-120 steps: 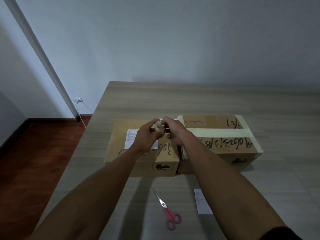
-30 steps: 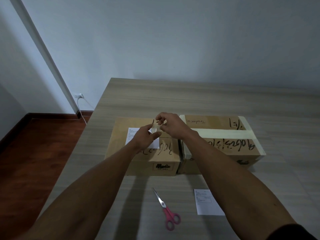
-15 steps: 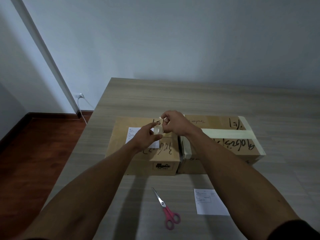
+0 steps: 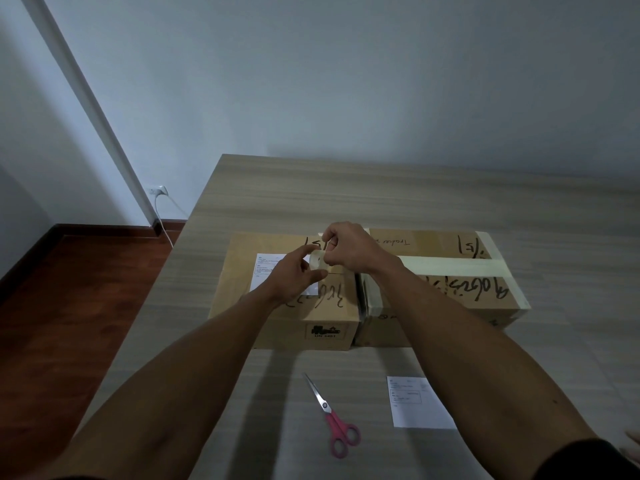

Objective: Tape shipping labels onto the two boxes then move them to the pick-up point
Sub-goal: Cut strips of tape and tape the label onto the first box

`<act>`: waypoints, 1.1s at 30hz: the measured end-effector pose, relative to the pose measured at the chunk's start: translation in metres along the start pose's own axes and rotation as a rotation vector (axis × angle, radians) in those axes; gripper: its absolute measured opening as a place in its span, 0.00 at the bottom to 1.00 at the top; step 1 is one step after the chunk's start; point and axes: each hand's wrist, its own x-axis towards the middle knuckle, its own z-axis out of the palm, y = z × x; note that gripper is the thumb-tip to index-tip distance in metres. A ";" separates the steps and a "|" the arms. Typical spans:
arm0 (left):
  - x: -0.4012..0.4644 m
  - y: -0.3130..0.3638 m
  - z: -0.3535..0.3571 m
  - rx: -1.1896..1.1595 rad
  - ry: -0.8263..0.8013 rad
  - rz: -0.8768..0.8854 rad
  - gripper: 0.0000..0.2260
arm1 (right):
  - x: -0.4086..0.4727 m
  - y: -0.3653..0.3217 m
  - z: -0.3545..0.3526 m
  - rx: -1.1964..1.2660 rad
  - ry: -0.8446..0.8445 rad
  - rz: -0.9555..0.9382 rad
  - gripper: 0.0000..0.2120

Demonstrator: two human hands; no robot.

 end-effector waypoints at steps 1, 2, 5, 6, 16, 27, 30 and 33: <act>0.001 0.000 -0.001 0.002 0.005 -0.013 0.30 | 0.000 0.000 0.001 0.000 0.001 0.003 0.17; 0.001 0.000 -0.002 0.004 0.015 -0.031 0.30 | 0.000 0.000 0.001 0.007 0.002 0.007 0.16; 0.003 -0.002 -0.006 0.001 0.044 -0.081 0.31 | 0.000 0.002 0.004 0.070 0.001 0.008 0.14; 0.002 -0.002 -0.007 0.002 0.053 -0.088 0.30 | 0.000 0.002 0.004 0.093 0.009 0.005 0.13; 0.004 -0.001 -0.011 -0.059 0.054 -0.078 0.29 | -0.003 0.003 0.014 0.231 0.050 -0.055 0.25; 0.007 -0.003 -0.008 0.005 0.055 -0.075 0.32 | 0.000 0.003 0.013 0.165 0.057 -0.061 0.21; 0.007 0.002 -0.005 -0.008 0.085 -0.066 0.32 | 0.001 0.003 0.015 0.168 0.080 -0.068 0.20; 0.005 0.011 -0.007 -0.033 0.115 -0.029 0.29 | -0.002 0.001 0.018 0.212 0.111 -0.075 0.22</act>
